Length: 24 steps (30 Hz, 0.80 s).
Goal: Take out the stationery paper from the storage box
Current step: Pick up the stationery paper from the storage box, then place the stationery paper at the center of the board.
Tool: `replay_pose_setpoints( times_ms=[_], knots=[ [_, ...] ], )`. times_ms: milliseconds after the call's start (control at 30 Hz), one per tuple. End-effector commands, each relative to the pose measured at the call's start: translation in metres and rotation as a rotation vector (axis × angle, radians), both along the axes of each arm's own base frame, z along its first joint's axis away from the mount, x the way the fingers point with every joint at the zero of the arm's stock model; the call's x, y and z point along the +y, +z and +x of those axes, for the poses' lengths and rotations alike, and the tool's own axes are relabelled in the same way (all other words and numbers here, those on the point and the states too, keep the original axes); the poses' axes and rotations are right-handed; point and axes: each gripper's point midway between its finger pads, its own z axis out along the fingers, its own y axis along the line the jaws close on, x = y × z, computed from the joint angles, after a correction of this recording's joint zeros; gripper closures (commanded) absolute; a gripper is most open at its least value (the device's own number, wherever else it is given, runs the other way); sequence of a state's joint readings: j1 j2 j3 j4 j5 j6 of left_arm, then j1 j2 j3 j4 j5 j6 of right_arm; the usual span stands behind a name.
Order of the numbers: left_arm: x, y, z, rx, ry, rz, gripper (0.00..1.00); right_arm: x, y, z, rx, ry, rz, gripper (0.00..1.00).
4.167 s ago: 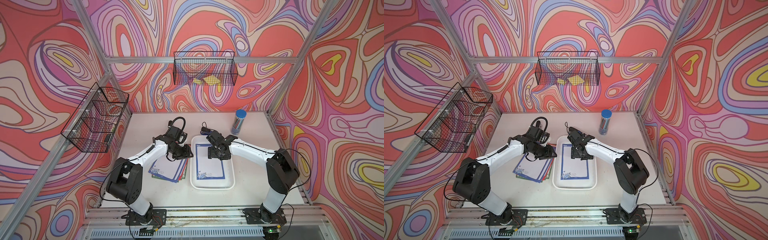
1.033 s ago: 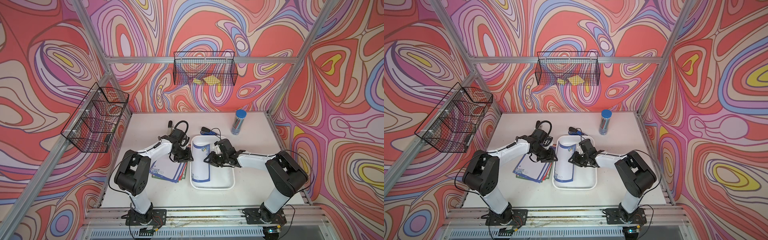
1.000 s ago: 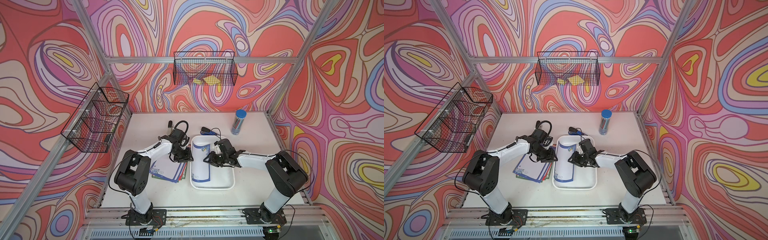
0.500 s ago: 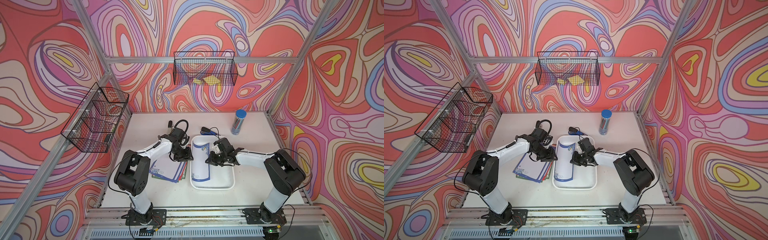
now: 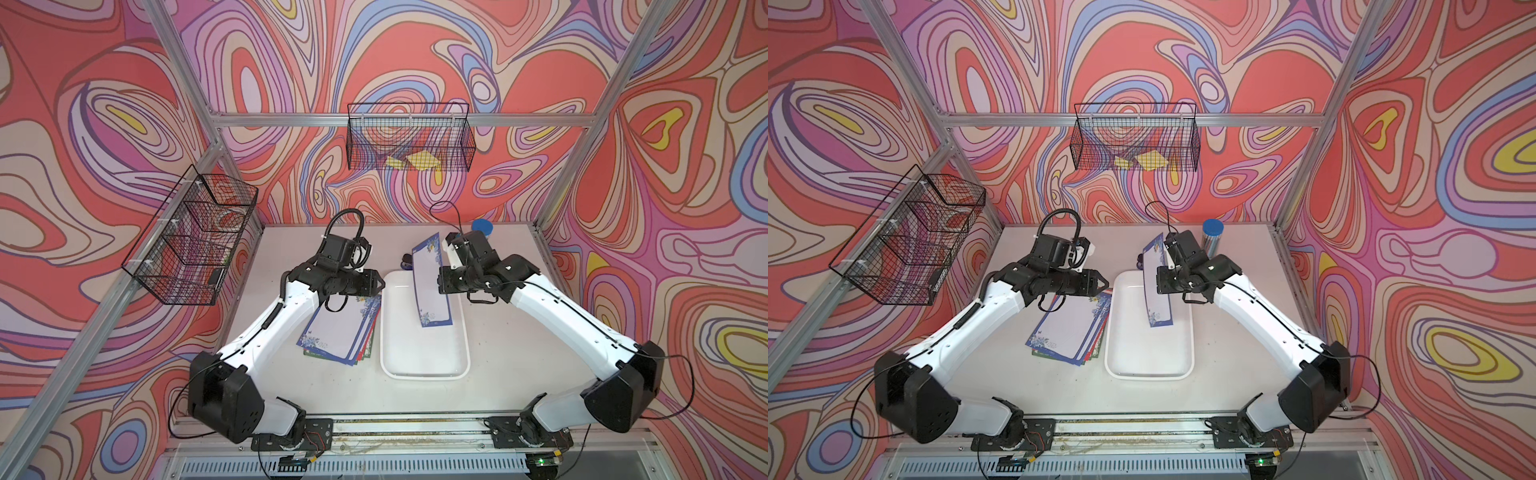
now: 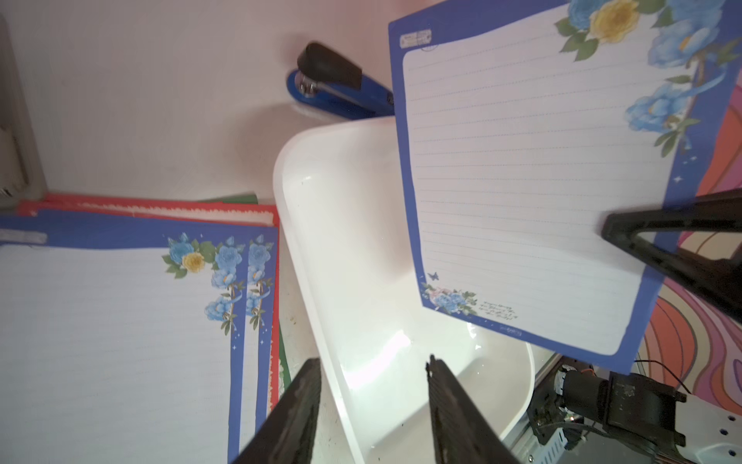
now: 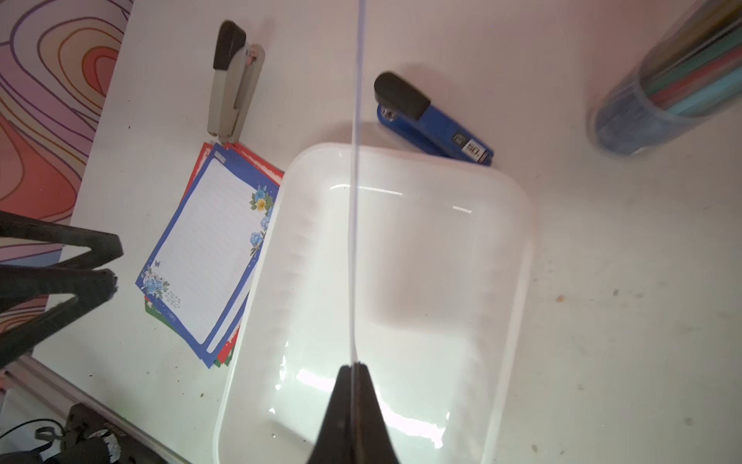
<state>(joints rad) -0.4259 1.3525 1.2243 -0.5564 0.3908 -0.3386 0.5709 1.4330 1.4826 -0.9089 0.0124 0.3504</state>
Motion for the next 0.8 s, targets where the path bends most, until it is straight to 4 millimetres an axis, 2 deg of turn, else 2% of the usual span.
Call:
replay_pose_setpoints(
  times_ms=[0,100,200,300,467,600,767],
  knots=[
    [-0.001,0.041,0.003,-0.252,-0.03,-0.057,0.53,-0.034,0.04,-0.016,-0.125,0.072,-0.19,1.0],
    [-0.006,0.079,-0.008,-0.427,-0.087,-0.139,0.53,-0.039,0.086,-0.028,-0.27,0.155,-0.197,1.0],
    [-0.011,0.104,-0.022,-0.537,-0.156,-0.196,0.53,-0.044,0.127,-0.043,-0.414,0.225,-0.192,1.0],
    [-0.013,0.122,-0.03,-0.591,-0.188,-0.243,0.51,-0.043,0.167,-0.065,-0.576,0.306,-0.141,1.0],
    [-0.025,0.151,-0.052,-0.679,-0.298,-0.367,0.49,-0.044,0.218,-0.106,-0.843,0.397,-0.025,1.0],
    [-0.032,0.169,-0.074,-0.779,-0.416,-0.446,0.47,-0.044,0.243,-0.137,-0.962,0.455,0.074,1.0],
    [-0.031,0.188,-0.097,-0.904,-0.499,-0.506,0.34,-0.042,0.244,-0.16,-1.004,0.543,0.097,1.0]
  ],
)
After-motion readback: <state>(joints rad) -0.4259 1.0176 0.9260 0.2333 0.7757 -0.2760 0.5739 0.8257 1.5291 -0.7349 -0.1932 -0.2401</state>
